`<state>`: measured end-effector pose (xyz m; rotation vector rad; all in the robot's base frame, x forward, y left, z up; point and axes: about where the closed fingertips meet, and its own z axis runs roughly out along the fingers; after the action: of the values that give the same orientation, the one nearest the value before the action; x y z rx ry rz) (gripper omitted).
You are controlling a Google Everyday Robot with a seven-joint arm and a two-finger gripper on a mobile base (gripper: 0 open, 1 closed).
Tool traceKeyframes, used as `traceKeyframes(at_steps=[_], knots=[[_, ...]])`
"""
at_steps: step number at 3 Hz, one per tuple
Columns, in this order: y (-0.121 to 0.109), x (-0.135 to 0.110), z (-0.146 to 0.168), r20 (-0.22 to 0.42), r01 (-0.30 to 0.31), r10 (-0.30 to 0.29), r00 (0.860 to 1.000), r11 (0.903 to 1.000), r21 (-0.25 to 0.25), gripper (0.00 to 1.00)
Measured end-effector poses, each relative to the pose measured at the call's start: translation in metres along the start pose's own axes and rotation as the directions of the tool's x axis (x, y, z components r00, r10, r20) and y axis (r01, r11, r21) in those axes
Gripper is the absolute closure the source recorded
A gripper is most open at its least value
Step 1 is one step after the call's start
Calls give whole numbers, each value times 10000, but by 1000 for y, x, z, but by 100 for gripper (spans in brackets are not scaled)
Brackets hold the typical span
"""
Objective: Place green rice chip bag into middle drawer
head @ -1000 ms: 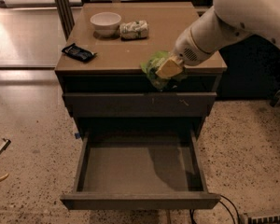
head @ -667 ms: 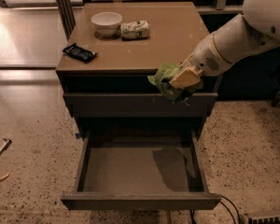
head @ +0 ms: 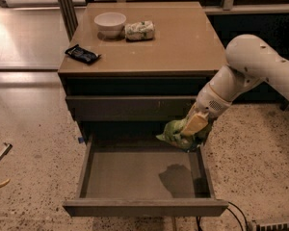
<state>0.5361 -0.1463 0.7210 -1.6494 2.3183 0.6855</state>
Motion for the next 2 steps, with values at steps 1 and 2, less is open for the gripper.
traceKeyframes(at_steps=[1, 2], knots=[[-15, 37, 83, -733, -527, 432, 9964, 9897, -1328, 100], [-32, 58, 151, -1018, -1255, 1096, 9887, 9783, -1651, 100]])
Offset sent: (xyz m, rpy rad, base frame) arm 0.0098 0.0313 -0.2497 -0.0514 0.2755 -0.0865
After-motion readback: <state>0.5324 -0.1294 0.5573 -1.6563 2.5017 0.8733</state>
